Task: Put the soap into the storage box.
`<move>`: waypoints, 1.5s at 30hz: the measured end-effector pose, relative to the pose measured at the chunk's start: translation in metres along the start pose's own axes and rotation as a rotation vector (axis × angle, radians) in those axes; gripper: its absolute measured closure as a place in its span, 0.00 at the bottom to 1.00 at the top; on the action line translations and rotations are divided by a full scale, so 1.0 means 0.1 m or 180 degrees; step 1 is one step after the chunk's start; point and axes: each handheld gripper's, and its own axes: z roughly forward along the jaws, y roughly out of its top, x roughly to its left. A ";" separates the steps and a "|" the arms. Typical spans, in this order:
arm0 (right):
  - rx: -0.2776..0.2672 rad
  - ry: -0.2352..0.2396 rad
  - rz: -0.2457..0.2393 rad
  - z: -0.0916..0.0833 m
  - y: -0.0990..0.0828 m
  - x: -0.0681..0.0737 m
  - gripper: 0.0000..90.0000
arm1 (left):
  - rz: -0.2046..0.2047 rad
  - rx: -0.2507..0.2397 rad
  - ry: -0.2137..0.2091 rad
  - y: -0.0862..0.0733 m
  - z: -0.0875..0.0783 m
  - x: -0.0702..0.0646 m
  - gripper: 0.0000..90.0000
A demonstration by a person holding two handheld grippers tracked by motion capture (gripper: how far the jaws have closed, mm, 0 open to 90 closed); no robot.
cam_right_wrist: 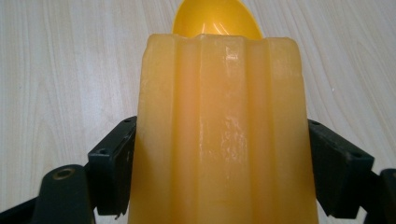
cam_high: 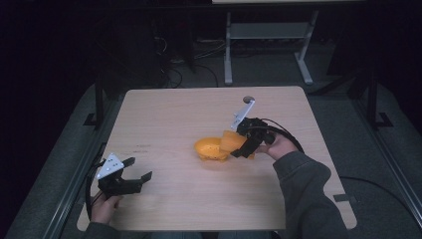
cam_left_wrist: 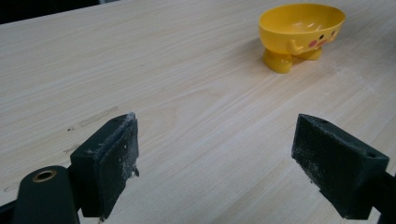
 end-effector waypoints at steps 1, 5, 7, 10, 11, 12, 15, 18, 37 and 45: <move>0.0002 0.0002 -0.0022 0.00 0.01 -0.01 0.23 | -0.0001 -0.0004 0.0000 0.00 0.00 0.00 0.16; -0.0006 0.0006 -0.0045 0.01 0.08 -0.02 0.23 | -0.0004 -0.0005 0.0001 0.00 0.00 0.00 0.16; -0.0027 0.0008 -0.0063 0.02 0.10 -0.03 0.23 | -0.0012 -0.0007 0.0002 0.00 0.00 0.00 0.16; -0.0049 0.0037 -0.0065 0.04 0.13 -0.05 0.23 | -0.0018 -0.0004 0.0000 0.00 0.00 0.00 0.16; -0.0028 0.0038 -0.0078 0.05 0.14 -0.05 0.23 | -0.0023 -0.0005 -0.0001 0.00 0.00 0.00 0.16; -0.0009 0.0039 -0.0079 0.05 0.16 -0.05 0.23 | -0.0022 -0.0008 -0.0002 0.00 0.00 0.00 0.16; -0.0008 0.0048 -0.0118 0.07 0.21 -0.06 0.23 | -0.0017 -0.0011 -0.0004 0.00 0.00 0.00 0.16; -0.0022 0.0055 -0.0159 0.07 0.28 -0.05 0.23 | -0.0019 -0.0008 -0.0003 0.00 0.00 0.01 0.16; -0.0039 0.0105 -0.0317 0.17 0.51 -0.05 0.23 | -0.0014 -0.0006 -0.0001 0.00 0.00 0.00 0.16; 0.0018 0.0115 -0.0385 0.21 0.59 -0.05 0.23 | -0.0001 0.0010 -0.0004 0.00 0.00 0.01 0.16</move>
